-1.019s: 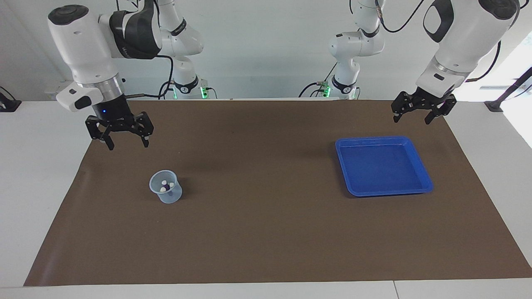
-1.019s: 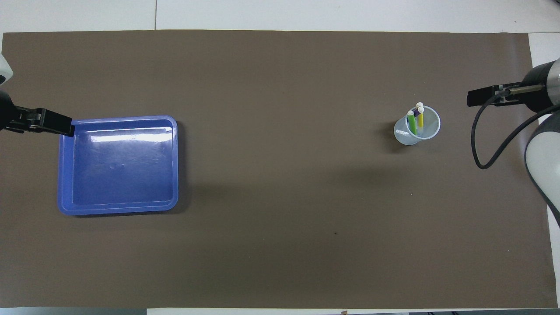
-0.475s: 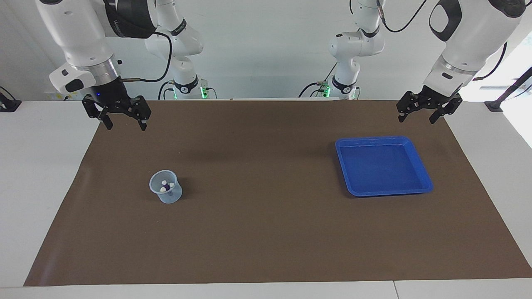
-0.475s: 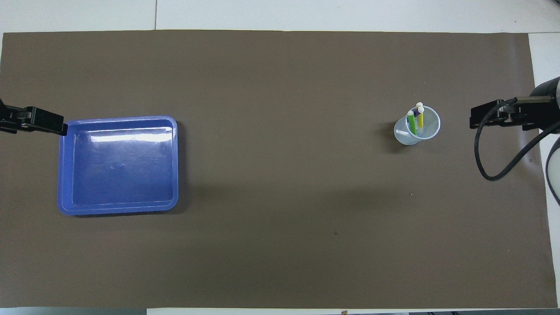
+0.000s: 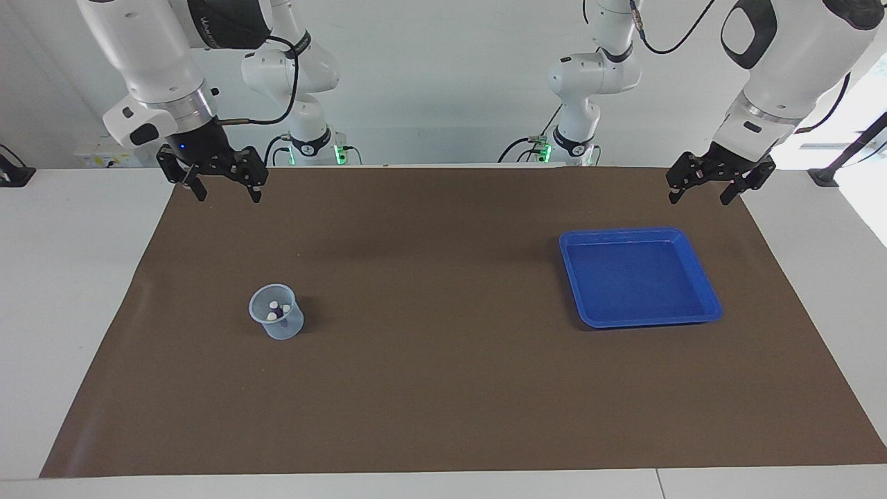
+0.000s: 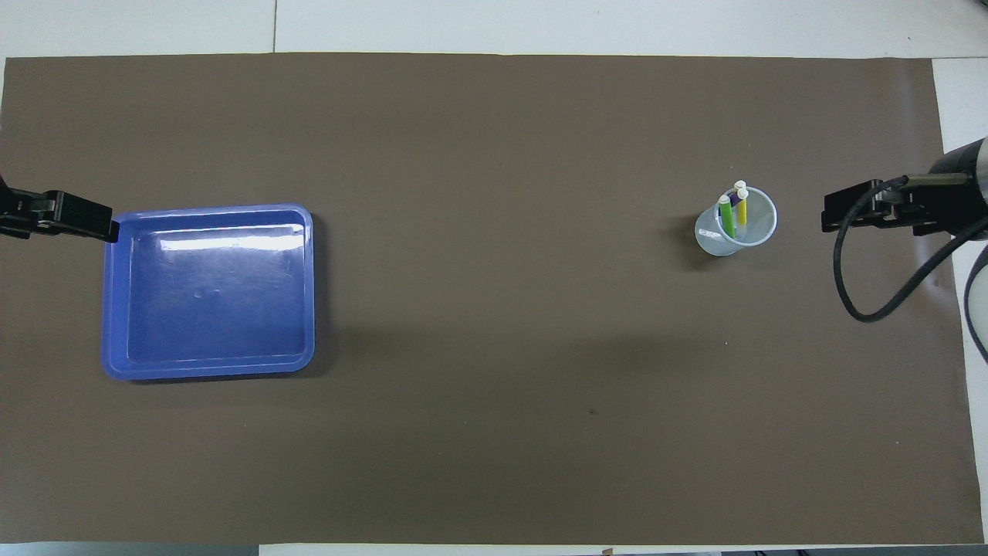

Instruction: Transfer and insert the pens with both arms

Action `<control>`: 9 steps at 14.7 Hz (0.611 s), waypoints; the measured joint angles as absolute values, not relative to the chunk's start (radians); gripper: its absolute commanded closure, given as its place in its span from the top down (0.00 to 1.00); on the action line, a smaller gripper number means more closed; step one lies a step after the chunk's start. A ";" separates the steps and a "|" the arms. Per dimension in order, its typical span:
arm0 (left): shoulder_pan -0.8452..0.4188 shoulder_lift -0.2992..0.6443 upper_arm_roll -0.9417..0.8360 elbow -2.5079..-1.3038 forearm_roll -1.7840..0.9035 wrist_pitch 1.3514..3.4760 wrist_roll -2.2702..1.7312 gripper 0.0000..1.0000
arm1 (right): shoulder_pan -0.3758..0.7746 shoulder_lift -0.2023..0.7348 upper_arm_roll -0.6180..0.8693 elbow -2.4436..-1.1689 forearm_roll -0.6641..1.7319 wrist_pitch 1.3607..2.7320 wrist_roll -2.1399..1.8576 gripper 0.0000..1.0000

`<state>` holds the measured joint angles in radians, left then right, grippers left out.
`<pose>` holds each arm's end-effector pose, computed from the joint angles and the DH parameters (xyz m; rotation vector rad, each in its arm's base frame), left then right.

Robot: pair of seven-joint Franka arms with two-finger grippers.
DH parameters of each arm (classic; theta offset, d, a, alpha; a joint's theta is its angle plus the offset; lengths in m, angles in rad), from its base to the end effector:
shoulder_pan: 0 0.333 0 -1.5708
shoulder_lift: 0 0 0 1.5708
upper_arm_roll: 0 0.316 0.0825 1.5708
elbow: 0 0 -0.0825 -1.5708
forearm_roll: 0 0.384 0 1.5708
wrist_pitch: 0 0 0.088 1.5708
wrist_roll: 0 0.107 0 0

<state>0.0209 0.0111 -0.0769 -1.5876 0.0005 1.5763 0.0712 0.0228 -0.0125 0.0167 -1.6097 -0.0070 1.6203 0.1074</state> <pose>0.5569 -0.0309 0.6109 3.1345 -0.1996 -0.0351 0.5546 0.0213 0.6174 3.1341 -0.1060 0.0369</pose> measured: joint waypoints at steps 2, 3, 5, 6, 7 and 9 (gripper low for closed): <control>0.021 0.011 -0.077 -1.588 0.001 1.560 0.070 1.00 | 0.023 -0.012 0.017 -1.610 -0.007 1.624 0.107 1.00; 0.021 0.011 -0.076 -1.588 0.001 1.558 0.070 1.00 | 0.023 -0.013 0.017 -1.610 -0.007 1.634 0.107 1.00; 0.021 0.011 -0.076 -1.588 0.001 1.557 0.069 1.00 | 0.023 -0.013 0.017 -1.610 -0.007 1.640 0.107 1.00; 0.021 0.011 -0.076 -1.588 0.001 1.557 0.069 1.00 | 0.023 -0.013 0.017 -1.610 -0.007 1.640 0.107 1.00; 0.021 0.011 -0.076 -1.588 0.001 1.557 0.069 1.00 | 0.023 -0.013 0.017 -1.610 -0.007 1.640 0.107 1.00; 0.021 0.011 -0.076 -1.588 0.001 1.557 0.069 1.00 | 0.023 -0.013 0.017 -1.610 -0.007 1.640 0.107 1.00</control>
